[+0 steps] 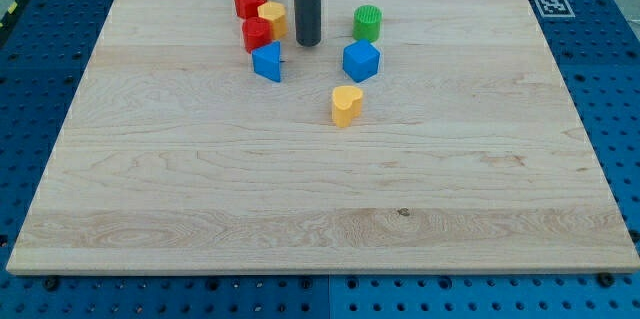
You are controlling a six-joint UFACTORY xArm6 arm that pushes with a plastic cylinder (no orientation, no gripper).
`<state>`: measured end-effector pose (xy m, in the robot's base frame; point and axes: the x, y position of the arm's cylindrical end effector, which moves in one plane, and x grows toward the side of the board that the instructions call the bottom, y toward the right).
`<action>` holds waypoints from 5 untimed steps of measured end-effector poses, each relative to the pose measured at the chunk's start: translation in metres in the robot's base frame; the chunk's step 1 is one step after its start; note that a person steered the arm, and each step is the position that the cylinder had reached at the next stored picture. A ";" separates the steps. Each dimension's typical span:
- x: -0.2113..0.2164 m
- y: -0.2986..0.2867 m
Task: Slide the red circle to the bottom left of the red star
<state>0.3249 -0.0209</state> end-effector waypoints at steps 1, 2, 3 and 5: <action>0.001 0.000; 0.003 -0.002; 0.003 -0.002; 0.003 -0.018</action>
<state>0.3280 -0.0390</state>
